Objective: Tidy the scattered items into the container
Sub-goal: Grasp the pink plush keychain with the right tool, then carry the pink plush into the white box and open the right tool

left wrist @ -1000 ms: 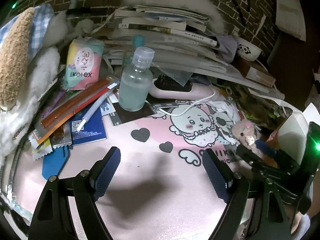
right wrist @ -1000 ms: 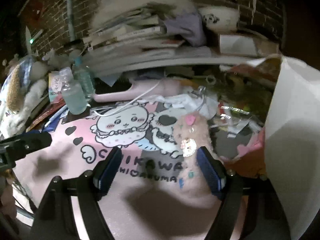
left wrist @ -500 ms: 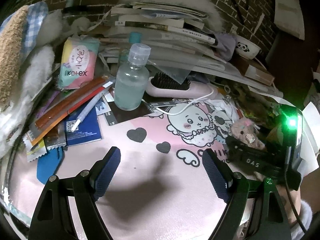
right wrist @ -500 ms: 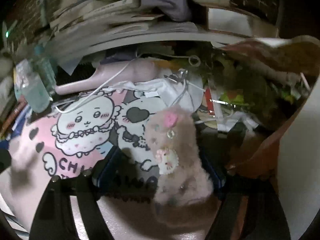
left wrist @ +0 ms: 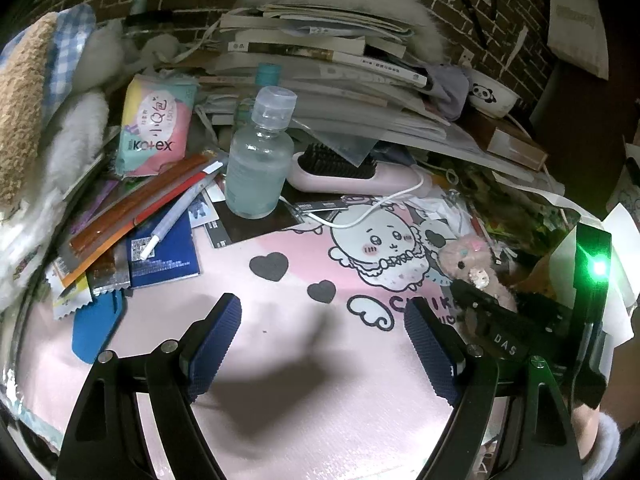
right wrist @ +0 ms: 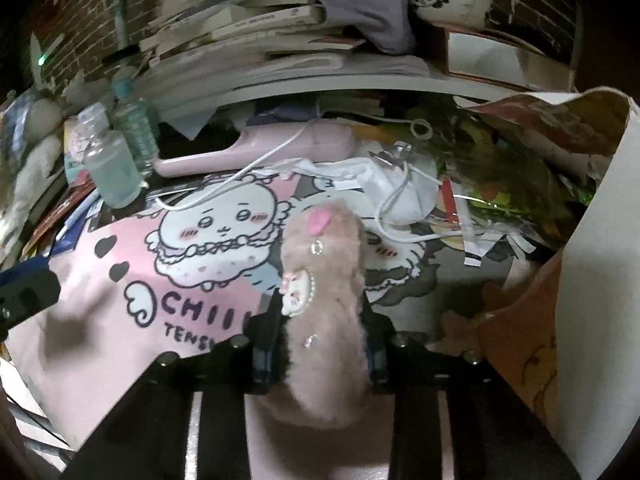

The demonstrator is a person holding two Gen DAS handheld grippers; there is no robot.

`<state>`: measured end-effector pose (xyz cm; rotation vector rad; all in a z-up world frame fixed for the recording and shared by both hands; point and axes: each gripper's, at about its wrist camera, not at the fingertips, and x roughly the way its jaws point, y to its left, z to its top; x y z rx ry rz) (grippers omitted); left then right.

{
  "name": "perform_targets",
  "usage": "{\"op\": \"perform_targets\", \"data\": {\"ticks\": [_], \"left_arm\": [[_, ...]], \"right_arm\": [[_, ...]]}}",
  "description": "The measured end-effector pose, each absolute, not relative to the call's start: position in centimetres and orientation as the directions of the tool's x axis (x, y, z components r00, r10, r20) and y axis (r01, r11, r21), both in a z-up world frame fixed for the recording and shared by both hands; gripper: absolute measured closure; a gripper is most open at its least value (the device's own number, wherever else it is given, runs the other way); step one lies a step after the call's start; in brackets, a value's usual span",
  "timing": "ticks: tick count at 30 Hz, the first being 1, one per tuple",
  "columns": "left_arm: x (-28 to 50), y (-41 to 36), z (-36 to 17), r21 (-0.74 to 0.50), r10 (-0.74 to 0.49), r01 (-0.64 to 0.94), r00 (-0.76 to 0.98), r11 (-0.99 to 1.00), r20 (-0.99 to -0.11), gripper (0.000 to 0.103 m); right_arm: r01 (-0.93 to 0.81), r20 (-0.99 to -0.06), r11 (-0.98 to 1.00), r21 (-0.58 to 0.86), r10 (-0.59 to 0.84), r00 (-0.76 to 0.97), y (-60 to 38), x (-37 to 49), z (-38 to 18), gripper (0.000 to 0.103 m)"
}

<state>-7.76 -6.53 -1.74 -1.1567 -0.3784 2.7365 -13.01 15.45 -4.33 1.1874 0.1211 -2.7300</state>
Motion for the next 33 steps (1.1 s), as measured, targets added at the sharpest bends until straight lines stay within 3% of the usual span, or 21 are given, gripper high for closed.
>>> {"op": "perform_targets", "data": {"ticks": [20, 33], "left_arm": [[-5.3, -6.8, -0.8, -0.292, 0.224, -0.024, -0.704, -0.956, -0.674, 0.022], [-4.2, -6.0, 0.5, -0.292, 0.23, -0.041, -0.722, -0.956, -0.652, 0.022]], "right_arm": [[0.294, -0.654, -0.953, -0.075, -0.176, -0.736, 12.4, -7.3, -1.2, 0.078], [0.299, -0.517, -0.936, -0.185, -0.166, -0.84, 12.3, -3.9, 5.4, 0.078]]}}
